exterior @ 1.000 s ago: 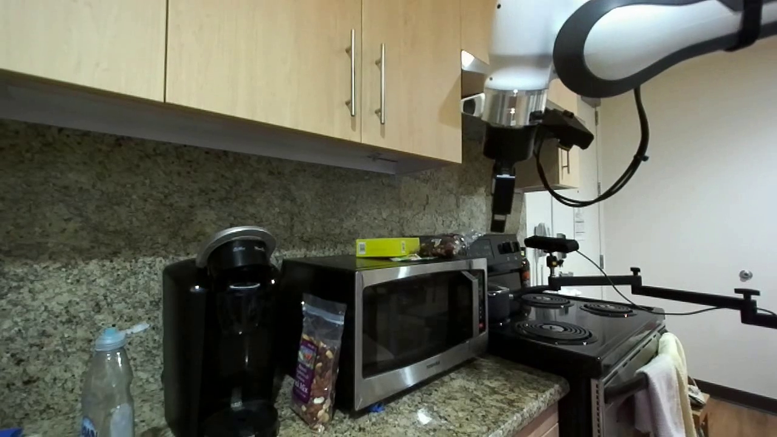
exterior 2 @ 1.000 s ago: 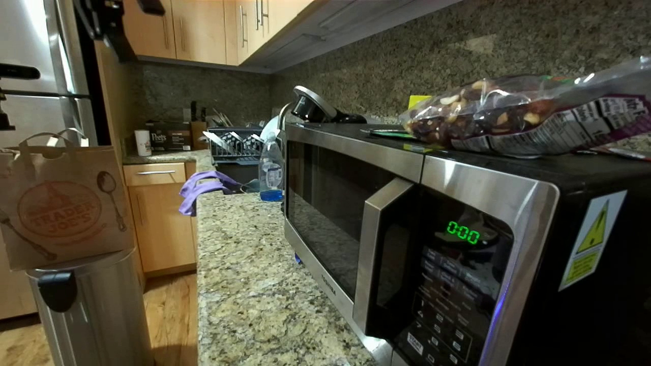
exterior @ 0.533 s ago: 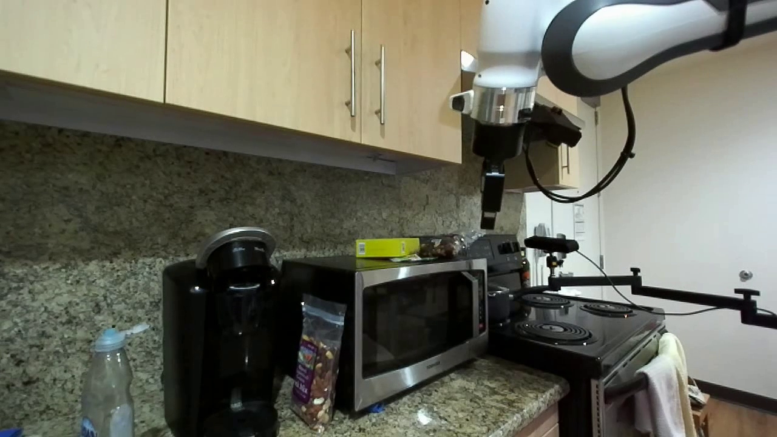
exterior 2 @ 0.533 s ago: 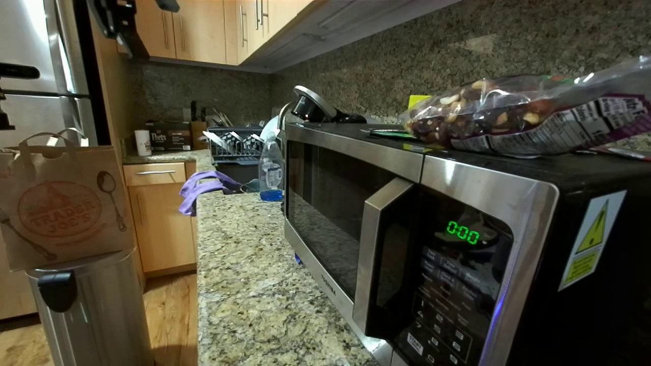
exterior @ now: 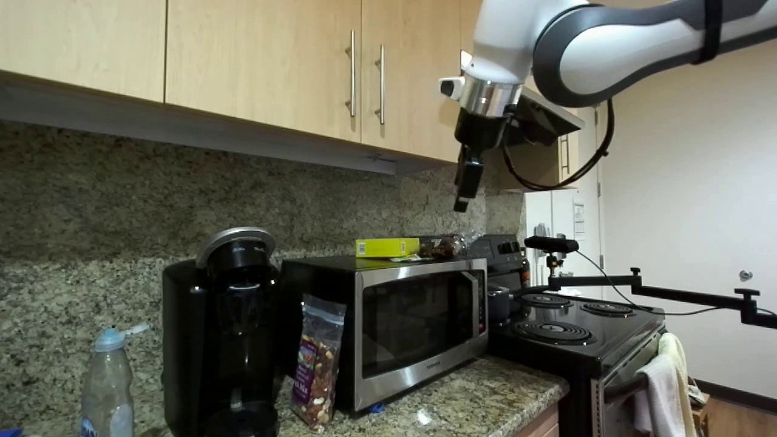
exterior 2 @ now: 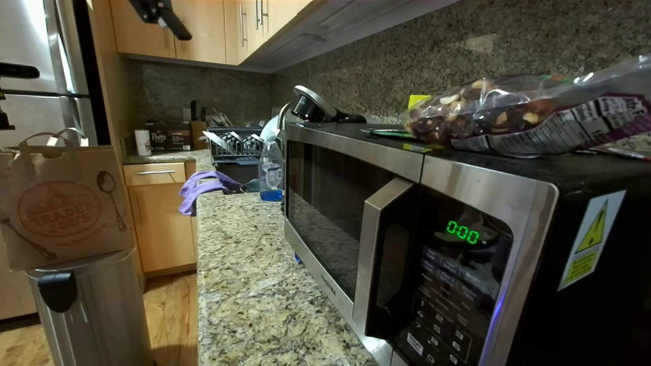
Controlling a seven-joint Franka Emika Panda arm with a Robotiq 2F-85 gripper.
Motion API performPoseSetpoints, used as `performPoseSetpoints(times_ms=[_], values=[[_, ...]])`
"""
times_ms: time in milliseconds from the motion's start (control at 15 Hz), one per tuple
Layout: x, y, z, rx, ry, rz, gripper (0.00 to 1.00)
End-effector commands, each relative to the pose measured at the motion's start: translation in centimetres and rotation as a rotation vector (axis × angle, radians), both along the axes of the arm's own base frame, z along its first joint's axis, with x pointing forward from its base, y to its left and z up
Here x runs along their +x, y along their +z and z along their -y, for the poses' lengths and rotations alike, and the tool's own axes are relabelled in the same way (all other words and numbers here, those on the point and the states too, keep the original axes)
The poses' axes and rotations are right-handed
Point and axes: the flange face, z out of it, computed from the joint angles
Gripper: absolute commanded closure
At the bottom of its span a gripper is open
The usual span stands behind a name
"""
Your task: Close the coffee maker lid
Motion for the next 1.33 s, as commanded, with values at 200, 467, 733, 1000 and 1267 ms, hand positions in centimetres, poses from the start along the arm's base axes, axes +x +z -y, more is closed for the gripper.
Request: performPoseSetpoints(times_ms=[200, 467, 733, 1000, 1267], values=[[10.7, 4.3, -0.3, -0.143, 0.321, 0.065, 0.00], [16.3, 4.4, -3.8, -0.175, 0.525, 0.045, 0.00], [20.0, 4.2, -6.9, -0.225, 0.723, 0.032, 0.00], [20.4, 3.7, -7.8, -0.212, 0.764, 0.037, 0.00], [20.7, 3.8, -7.0, -0.191, 0.765, 0.053, 0.00]])
